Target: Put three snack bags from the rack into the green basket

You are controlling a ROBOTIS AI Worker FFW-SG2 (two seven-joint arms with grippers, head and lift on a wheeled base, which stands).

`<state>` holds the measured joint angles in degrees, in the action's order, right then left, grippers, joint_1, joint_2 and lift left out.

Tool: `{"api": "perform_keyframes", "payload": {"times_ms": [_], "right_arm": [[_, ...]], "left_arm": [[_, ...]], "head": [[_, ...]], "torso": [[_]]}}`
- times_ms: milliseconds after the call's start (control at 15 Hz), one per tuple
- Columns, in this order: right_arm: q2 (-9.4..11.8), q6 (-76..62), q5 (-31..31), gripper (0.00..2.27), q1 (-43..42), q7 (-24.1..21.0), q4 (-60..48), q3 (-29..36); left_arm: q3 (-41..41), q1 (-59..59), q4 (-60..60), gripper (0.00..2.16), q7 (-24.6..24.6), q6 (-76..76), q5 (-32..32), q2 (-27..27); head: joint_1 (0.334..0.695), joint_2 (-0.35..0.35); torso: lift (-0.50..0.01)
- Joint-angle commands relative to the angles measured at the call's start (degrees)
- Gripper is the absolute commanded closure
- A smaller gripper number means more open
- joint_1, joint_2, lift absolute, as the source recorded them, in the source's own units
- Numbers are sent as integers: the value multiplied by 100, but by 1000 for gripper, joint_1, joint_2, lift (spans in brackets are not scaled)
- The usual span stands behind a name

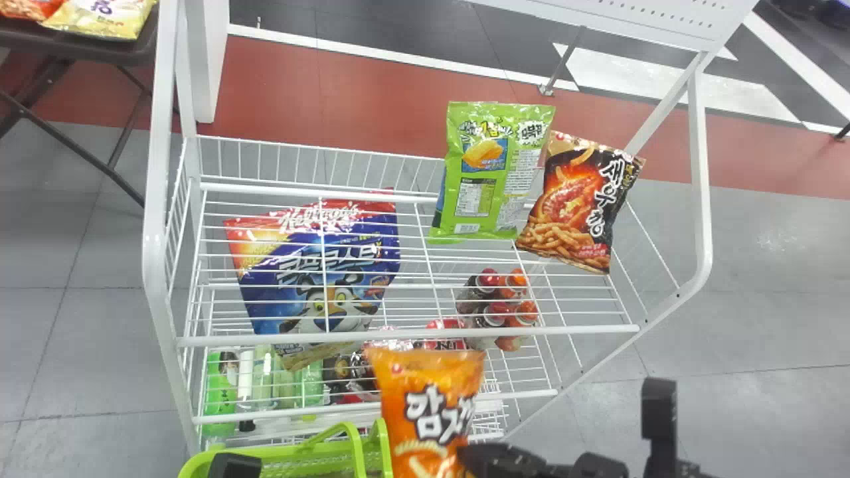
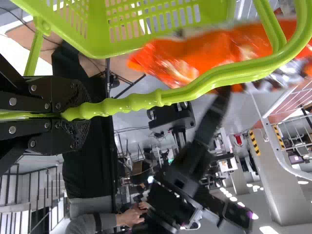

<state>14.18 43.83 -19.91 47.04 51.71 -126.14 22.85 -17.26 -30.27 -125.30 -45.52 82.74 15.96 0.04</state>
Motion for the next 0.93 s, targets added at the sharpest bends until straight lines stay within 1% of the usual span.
{"api": "perform_keyframes", "payload": {"times_ms": [0,200,333,600,733,867], "right_arm": [[32,-203,40,2240,139,14,353,-457],[147,-643,251,2240,209,-74,661,-1257],[314,-1205,435,2240,104,-320,1047,-1863],[384,-1469,664,2240,-520,-337,1891,-2707],[419,-1469,699,2240,-846,-293,2252,-3050],[454,-1399,761,2240,-1232,102,2717,-3357]], "left_arm": [[-15,3,5,1416,16,2,3,-13],[-32,3,23,1416,43,-34,-5,-19],[-32,-14,32,1416,60,-51,-5,-19],[-67,-23,49,1416,87,-69,-32,-19],[-94,-14,49,1416,96,-69,-49,-19],[-102,-14,49,1416,96,-69,-58,-19]], "head": [[695,-350],[695,-350],[695,-350],[695,-350],[695,-350],[695,-350]], "torso": [[0],[0],[0],[0],[0],[0]]}}
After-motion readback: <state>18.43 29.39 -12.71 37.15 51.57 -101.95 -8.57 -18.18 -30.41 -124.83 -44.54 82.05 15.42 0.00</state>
